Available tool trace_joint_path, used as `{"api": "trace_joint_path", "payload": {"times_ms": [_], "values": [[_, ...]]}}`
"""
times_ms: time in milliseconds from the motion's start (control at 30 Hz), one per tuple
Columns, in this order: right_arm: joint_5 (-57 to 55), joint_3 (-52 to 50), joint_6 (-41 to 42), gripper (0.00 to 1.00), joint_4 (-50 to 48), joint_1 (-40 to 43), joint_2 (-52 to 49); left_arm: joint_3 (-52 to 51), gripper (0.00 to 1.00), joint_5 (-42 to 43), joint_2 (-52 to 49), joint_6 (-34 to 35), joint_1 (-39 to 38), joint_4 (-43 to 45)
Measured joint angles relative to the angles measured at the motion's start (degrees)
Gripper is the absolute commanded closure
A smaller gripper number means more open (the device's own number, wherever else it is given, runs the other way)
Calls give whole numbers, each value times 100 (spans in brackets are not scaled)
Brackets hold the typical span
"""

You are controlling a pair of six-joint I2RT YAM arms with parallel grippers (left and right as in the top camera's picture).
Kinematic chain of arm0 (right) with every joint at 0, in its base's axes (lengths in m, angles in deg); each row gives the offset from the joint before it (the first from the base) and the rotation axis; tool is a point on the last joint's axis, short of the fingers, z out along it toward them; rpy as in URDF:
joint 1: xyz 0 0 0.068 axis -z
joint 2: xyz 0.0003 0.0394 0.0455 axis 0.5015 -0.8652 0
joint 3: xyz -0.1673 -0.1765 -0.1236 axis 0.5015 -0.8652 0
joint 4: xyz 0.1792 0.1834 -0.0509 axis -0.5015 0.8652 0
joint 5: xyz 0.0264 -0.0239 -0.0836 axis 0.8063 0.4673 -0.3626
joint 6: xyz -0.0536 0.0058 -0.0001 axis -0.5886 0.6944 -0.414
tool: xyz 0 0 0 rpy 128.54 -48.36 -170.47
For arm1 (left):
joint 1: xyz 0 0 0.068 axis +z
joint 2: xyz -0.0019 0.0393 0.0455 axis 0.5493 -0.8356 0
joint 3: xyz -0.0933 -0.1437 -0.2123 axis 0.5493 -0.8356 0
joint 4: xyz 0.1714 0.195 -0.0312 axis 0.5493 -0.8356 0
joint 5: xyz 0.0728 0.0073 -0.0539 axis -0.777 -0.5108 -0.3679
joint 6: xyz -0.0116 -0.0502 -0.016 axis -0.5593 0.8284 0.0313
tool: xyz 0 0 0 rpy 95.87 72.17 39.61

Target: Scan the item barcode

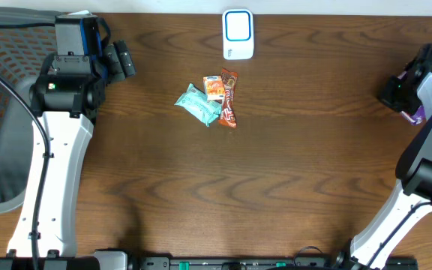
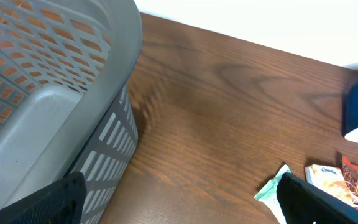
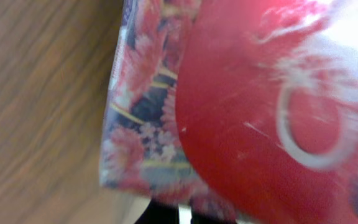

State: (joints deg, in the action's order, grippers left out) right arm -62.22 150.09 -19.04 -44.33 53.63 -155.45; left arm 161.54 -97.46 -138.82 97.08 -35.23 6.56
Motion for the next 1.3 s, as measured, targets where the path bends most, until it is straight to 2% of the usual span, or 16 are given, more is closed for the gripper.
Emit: {"api": "trace_joint_path", "payload": {"times_ms": [167, 300, 467, 533, 700, 767, 933, 1167, 1300], "values": [[-166, 11, 37, 94, -407, 149, -201, 0, 2, 0, 0, 0, 0, -4], [-535, 11, 146, 86, -389, 439, -205, 0, 2, 0, 0, 0, 0, -4], [-658, 13, 216, 90, -422, 1008, -205, 0, 2, 0, 0, 0, 0, -2], [-487, 17, 223, 89, -514, 1222, -205, 0, 2, 0, 0, 0, 0, -2], [402, 39, 269, 96, -879, 1432, -205, 0, 2, 0, 0, 0, 0, -2], [892, 55, 304, 99, -1012, 1421, -208, 0, 2, 0, 0, 0, 0, -2], [2240, 339, 566, 99, -1071, 1344, -205, 0, 2, 0, 0, 0, 0, -2], [2695, 407, 846, 99, -1622, 1071, 68, 0, 2, 0, 0, 0, 0, -2], [2380, 479, 907, 99, -1991, 619, 144, 0, 2, 0, 0, 0, 0, -2]]}}
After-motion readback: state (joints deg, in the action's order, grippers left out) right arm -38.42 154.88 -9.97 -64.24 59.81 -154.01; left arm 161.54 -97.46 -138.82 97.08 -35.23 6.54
